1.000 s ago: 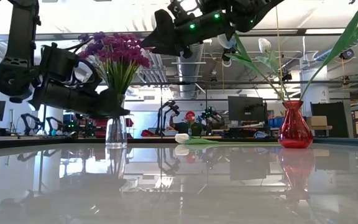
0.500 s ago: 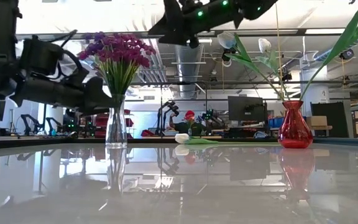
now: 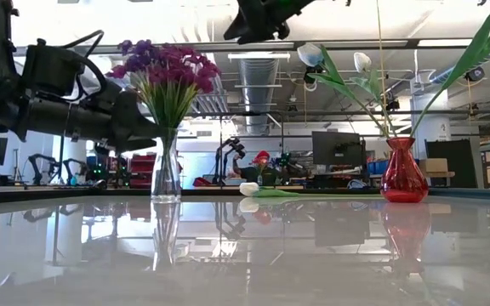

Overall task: Sort flowers into vase by color
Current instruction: Put the white tulip into the red vase

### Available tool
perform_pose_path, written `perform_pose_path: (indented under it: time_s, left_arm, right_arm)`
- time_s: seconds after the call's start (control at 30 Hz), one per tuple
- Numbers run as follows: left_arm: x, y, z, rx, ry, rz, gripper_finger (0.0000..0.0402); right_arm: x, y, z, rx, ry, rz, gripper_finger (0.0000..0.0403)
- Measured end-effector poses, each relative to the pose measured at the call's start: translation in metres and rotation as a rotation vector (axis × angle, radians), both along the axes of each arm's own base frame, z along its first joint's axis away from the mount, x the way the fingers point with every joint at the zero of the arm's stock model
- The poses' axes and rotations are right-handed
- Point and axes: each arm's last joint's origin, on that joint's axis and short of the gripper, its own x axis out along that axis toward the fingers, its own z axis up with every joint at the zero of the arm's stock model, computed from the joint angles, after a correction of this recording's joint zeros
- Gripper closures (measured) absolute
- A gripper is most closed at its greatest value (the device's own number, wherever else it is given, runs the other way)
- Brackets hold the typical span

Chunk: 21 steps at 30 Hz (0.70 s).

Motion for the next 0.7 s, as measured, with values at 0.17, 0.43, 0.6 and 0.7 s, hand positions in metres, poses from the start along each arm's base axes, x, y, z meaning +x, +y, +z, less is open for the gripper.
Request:
perform_pose_path:
  time_s: [0.17, 0.43, 0.6, 0.7]
  left_arm:
    - [0.000, 0.000, -0.003, -0.018, 0.030, 0.000, 0.0122]
    - [0.002, -0.005, -0.004, -0.025, 0.030, -0.066, 0.0122]
    - [0.004, -0.011, -0.004, -0.025, 0.031, -0.104, 0.0122]
    - [0.005, -0.013, -0.005, -0.028, 0.039, -0.114, 0.0122]
  right_arm:
    - [-0.013, -0.023, 0.011, 0.018, 0.075, -0.066, 0.0122]
    - [-0.032, -0.060, -0.002, 0.182, 0.155, -0.049, 0.0122]
    - [-0.037, -0.075, -0.018, 0.178, 0.265, -0.081, 0.0122]
    - [-0.044, -0.088, -0.020, 0.166, 0.295, -0.136, 0.0122]
